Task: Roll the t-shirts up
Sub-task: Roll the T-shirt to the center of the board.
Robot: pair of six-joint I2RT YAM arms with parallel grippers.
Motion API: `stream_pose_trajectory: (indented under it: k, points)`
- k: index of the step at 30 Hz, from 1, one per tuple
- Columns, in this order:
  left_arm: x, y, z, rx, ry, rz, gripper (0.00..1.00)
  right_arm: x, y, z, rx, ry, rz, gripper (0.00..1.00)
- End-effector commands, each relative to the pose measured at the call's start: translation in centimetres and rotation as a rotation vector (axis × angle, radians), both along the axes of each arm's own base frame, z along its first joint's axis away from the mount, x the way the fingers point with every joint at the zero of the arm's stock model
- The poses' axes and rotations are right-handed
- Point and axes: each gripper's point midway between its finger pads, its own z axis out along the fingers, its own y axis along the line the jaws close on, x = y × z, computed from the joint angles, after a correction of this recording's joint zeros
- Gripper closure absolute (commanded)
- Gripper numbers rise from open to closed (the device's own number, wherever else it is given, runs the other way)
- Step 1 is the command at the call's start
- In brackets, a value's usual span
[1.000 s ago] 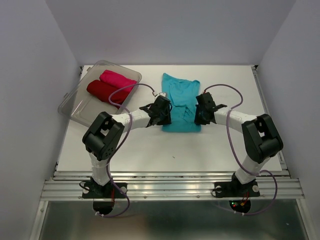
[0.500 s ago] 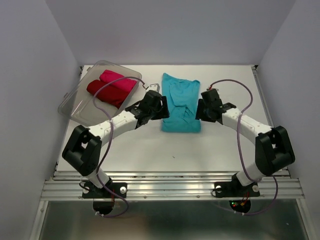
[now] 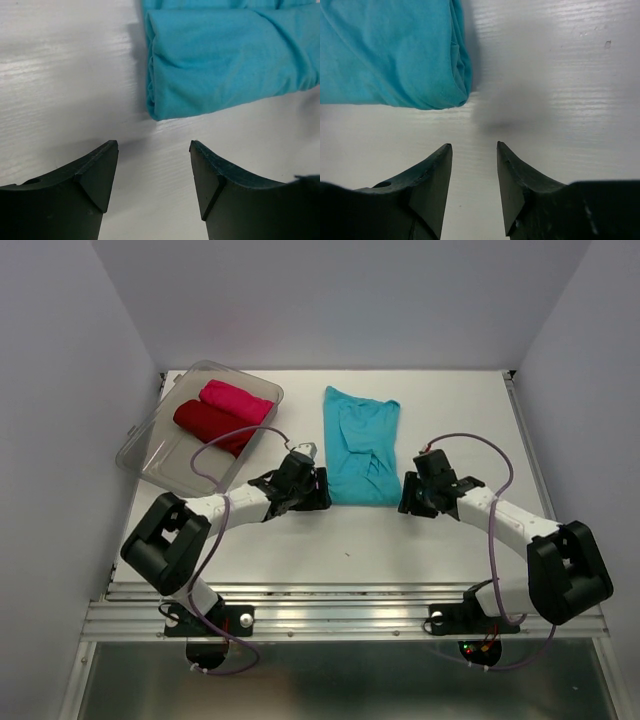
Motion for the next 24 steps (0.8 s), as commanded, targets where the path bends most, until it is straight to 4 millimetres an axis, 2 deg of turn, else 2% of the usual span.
stream_pose_trajectory:
  k: [1,6,9,14,17,21,22,24]
  points:
    - [1.4,-1.8,1.3,-0.074,-0.111,-0.05,0.31,0.9,1.7,0.1,0.072,-0.035,0.017,0.54]
    - [2.0,-2.6,0.4,-0.072,-0.113,-0.074,0.38,1.4,2.0,-1.1,0.062,-0.023,0.034,0.53]
    - [2.2,-2.9,-0.2,-0.067,-0.103,-0.081,0.43,1.9,2.2,-1.0,0.059,-0.031,0.043,0.52]
    - [2.5,-3.2,0.0,-0.068,-0.109,-0.085,0.44,2.5,2.2,-1.6,0.036,-0.025,0.054,0.53]
    - [2.7,-3.4,0.1,-0.07,-0.111,-0.091,0.5,2.8,2.2,-1.7,0.029,-0.028,0.056,0.55]
    - [2.8,-3.5,0.0,-0.068,-0.105,-0.092,0.61,3.3,2.1,-1.6,0.021,-0.041,0.048,0.58]
    - [2.8,-3.5,0.0,-0.068,-0.105,-0.09,0.73,3.5,2.1,-1.4,0.021,-0.049,0.046,0.59]
    - [2.7,-3.4,0.0,-0.067,-0.101,-0.085,0.8,3.8,2.3,-1.2,0.026,-0.062,0.047,0.59]
